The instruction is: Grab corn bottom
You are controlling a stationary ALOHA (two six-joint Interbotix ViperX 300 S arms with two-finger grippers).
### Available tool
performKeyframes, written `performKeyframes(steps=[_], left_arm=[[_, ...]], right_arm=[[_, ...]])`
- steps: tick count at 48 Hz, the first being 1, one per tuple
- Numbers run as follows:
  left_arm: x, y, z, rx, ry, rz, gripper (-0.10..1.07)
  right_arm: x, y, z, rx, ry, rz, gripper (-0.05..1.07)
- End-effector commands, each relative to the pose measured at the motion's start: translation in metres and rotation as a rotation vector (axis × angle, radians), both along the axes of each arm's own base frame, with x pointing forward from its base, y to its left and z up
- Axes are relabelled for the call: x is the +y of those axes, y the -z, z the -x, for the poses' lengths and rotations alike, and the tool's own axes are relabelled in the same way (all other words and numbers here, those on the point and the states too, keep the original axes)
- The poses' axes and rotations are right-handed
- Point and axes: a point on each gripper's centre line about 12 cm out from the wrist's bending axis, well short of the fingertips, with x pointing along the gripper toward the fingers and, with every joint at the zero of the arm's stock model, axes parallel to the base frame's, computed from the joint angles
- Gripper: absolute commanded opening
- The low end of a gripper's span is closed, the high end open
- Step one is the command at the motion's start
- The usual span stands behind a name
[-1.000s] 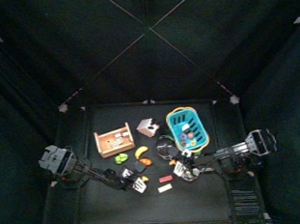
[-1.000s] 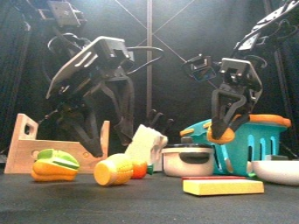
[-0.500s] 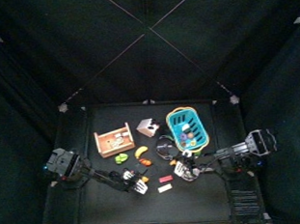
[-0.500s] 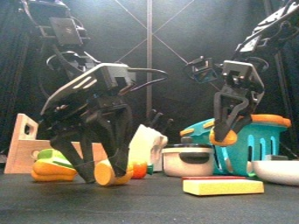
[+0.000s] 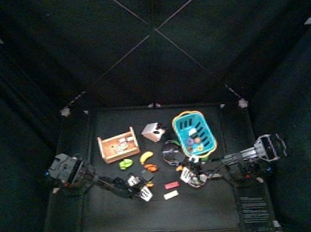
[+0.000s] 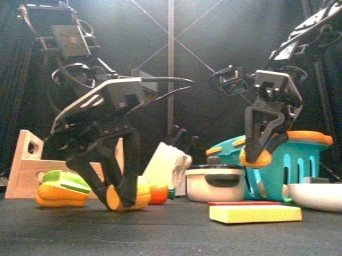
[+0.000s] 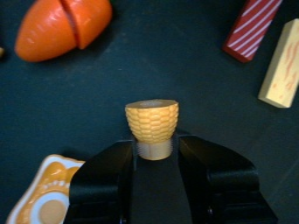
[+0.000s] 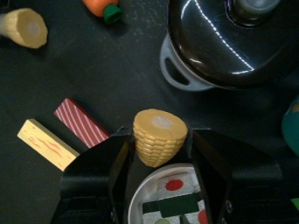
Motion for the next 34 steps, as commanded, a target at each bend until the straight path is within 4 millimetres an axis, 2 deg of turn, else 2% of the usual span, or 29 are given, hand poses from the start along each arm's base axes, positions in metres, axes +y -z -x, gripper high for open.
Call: performKeyframes(steps=[1,15,34], left_arm=[[0.010,-0.026,-0.001,-0.065,0.012,-0.016,0.64],[0.018,-0.034,0.007,-0.084,0.026,-0.034,0.64],[0.027,-0.041,0.010,-0.109,0.133,-0.157,0.64]], right_arm=[[-0.001,-0.006,-0.002,-0.024,0.002,-0.003,0.66],[-0.001,-0.006,-0.002,-0.022,0.000,0.000,0.66],[0.001,-0.012,-0.008,-0.055,-0.010,-0.009,0.66]])
